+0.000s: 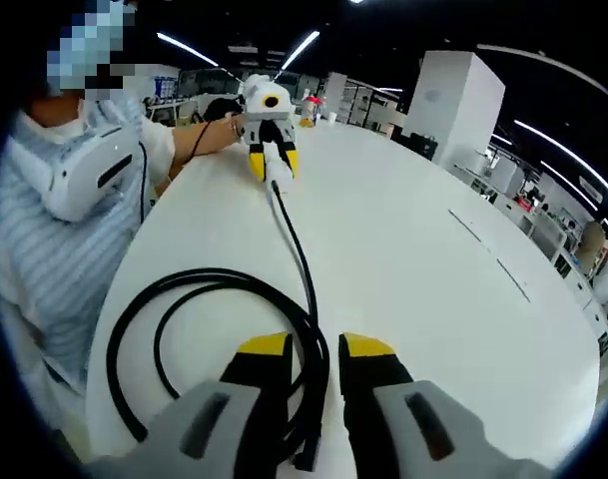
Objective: Plug the desk Type‑C cable into the charger adapter.
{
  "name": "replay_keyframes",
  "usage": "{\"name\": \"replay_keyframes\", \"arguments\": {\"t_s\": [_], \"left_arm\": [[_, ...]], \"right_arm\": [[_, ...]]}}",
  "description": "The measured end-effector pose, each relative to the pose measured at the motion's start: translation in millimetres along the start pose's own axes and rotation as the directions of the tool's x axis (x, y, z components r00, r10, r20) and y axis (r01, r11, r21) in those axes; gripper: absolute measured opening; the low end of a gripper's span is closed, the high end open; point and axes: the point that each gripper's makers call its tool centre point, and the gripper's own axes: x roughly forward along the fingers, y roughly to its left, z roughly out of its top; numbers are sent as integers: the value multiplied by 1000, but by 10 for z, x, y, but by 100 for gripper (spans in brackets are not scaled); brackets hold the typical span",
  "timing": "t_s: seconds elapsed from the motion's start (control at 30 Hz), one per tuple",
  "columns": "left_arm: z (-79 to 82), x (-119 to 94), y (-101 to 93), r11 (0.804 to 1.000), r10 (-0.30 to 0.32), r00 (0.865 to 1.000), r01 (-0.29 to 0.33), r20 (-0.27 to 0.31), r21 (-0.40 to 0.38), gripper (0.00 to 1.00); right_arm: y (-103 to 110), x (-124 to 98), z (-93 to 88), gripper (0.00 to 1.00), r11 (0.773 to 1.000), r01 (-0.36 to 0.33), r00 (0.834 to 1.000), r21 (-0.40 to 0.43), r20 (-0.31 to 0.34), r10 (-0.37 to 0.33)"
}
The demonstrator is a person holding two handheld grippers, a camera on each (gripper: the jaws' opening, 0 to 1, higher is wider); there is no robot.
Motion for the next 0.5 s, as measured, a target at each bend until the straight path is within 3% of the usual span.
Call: {"name": "replay_keyframes", "arguments": {"t_s": [0.5], "left_arm": [[-37,-65,5,1000,-3,1000,3,7,-11,24]], "right_arm": [[-7,74,-41,10,999,-19,1000,42,-18,19]]}}
